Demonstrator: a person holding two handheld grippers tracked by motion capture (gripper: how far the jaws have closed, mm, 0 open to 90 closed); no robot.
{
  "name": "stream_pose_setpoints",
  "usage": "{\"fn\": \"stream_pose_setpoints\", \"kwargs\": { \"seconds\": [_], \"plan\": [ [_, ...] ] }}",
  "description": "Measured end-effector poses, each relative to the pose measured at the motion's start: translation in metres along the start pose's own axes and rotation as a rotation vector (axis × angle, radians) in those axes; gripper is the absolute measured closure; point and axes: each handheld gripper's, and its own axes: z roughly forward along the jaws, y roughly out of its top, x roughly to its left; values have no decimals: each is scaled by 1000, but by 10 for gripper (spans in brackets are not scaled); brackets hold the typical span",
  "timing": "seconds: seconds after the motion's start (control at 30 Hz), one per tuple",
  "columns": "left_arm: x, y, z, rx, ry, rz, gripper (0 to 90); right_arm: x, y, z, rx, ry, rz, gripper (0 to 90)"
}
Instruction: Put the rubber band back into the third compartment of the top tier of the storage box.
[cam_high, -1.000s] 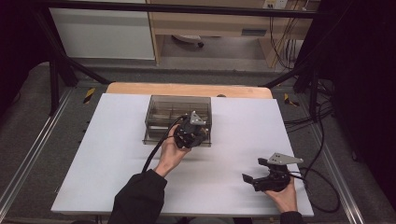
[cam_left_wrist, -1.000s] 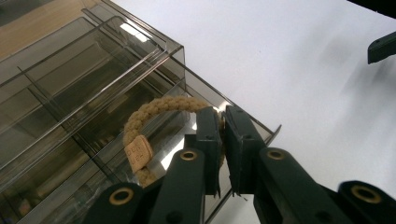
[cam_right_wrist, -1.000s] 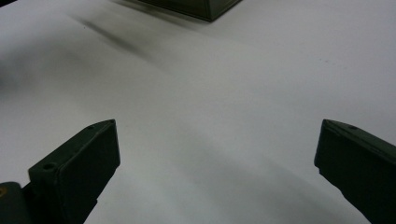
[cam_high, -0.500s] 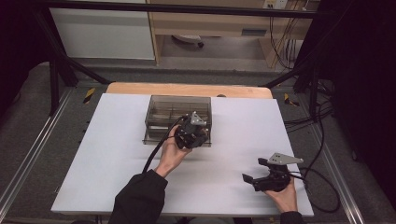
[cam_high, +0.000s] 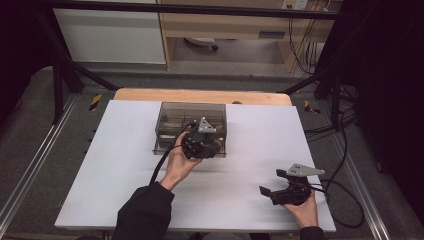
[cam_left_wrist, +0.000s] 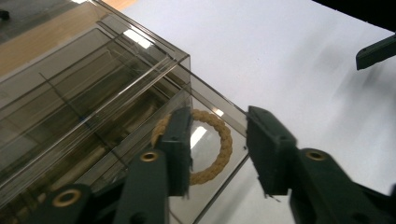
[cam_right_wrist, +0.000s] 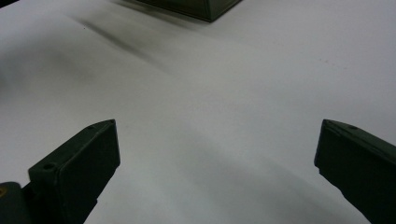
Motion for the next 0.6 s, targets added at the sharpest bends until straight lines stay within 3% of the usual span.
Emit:
{"fn": "stream_pose_setpoints", "kwargs": {
  "seconds": [0.2, 0.6],
  "plan": [
    [3, -5, -12, -13, 2, 0, 458, 0, 0, 0, 0, -1, 2, 8],
    [12, -23, -33, -27, 3, -24, 334, 0, 0, 0, 0, -3, 3, 8]
  ]
}}
